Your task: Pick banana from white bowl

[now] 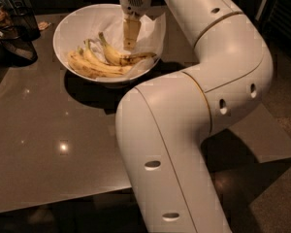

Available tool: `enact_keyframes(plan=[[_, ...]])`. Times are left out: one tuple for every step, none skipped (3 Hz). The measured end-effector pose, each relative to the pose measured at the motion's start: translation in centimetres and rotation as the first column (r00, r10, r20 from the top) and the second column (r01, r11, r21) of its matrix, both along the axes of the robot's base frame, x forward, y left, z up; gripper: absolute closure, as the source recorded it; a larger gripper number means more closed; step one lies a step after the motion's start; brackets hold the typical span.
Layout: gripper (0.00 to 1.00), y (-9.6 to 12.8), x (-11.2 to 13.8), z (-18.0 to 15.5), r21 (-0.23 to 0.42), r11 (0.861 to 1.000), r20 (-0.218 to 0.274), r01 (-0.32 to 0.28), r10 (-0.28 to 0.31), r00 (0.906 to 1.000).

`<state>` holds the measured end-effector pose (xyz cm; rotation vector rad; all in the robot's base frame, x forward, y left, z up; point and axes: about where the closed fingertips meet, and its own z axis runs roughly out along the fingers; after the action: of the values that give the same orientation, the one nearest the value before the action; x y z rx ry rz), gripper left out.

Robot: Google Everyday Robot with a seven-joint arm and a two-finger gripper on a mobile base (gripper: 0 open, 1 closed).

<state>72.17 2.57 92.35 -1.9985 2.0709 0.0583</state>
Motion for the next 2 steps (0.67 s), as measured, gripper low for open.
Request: enact_keyframes(plan=[[0.38, 0.71, -0.08, -0.79, -0.018, 1.000, -0.017, -0.015, 0.015, 0.9997], [0.37, 1.56, -0.14, -1.69, -0.024, 0.999, -0.040, -0.023, 0.022, 0.9990]])
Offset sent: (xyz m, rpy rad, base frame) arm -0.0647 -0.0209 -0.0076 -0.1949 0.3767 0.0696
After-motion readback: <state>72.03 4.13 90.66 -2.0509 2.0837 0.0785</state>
